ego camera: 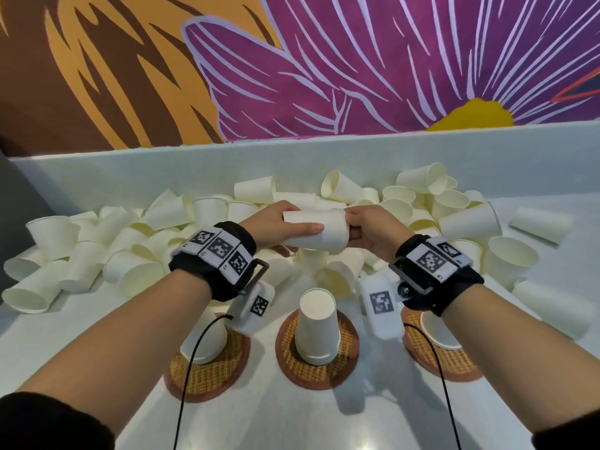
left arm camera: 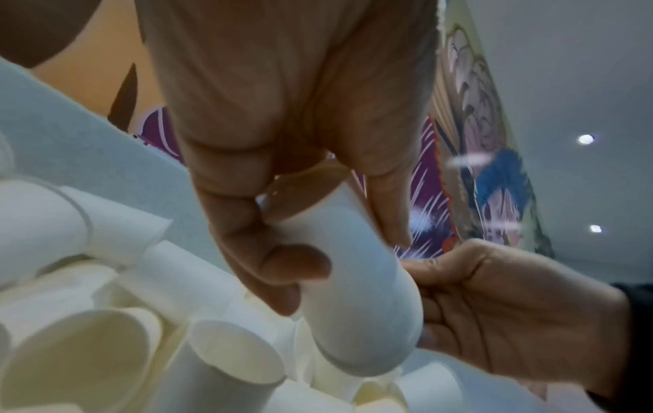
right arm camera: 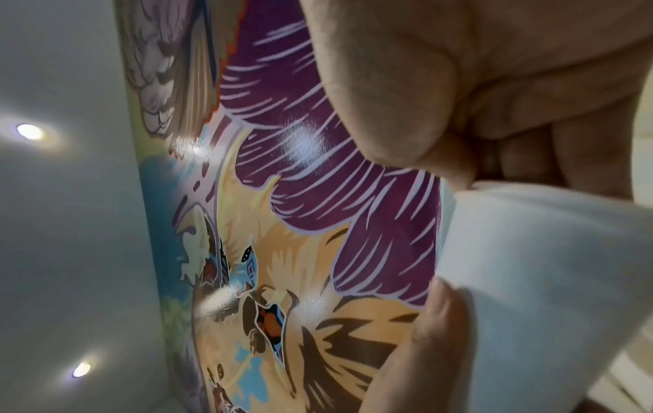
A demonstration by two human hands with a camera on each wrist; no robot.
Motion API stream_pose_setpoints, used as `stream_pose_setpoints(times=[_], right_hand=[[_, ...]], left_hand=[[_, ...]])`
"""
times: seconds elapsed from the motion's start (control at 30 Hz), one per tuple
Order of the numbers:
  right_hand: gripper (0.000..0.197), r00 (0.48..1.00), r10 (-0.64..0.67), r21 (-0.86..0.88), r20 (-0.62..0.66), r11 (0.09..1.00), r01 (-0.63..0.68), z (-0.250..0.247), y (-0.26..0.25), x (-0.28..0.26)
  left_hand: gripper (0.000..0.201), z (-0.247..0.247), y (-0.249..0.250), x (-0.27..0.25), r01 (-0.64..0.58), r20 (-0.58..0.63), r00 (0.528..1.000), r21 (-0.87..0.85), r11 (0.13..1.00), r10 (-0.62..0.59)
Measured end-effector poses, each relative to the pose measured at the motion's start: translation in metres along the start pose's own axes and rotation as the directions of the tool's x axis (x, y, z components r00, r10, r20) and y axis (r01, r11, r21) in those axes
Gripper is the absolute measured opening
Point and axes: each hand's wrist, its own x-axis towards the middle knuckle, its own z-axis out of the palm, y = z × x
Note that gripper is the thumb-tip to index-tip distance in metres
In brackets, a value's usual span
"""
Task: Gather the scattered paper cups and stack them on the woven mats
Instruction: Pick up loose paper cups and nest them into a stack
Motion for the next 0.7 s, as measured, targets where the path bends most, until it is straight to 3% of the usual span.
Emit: stream_pose_setpoints(times=[0.07,0.17,0.3,0.47,0.57,0.7], right_hand=[[0.03,1.0,0.016,-0.001,-0.013,1.0,-0.016,-0.009,-0.005,-0.003],[0.017,0.995,0.05,-0.2,-0.084,0.978,-0.066,-0.025,-0.008,-0.01],[0.024,0.978,0.097,-0.447,-0.185,0.878,-0.171,-0.051,-0.006,-0.019],[0.035,0.935,0.232,-0.51,-0.269,0.789,-0.343,-0.088,0.001,-0.038],[0.032,0.914,0.244,-0.474,-0.326,0.794,-0.381,-0.105,0.007,-0.05],[0.047,0.895,0.266,-0.434,-0.358,0.801,-0.412,-0.116,0.016,-0.059]], left_hand=[[0.045,0.005,0.004,0.003,0.008,0.007,1.0,-0.029,1.0,-0.008],[0.049,0.012,0.013,0.006,0.049,0.009,0.999,-0.083,0.995,-0.048],[0.053,0.029,0.031,0.01,0.008,0.053,0.999,-0.072,0.997,-0.005],[0.052,0.072,0.066,0.011,-0.195,0.141,0.975,0.187,0.963,0.17],[0.052,0.104,0.084,0.009,-0.334,0.197,0.939,0.313,0.889,0.283],[0.056,0.142,0.097,0.01,-0.496,0.253,0.868,0.4,0.771,0.427]])
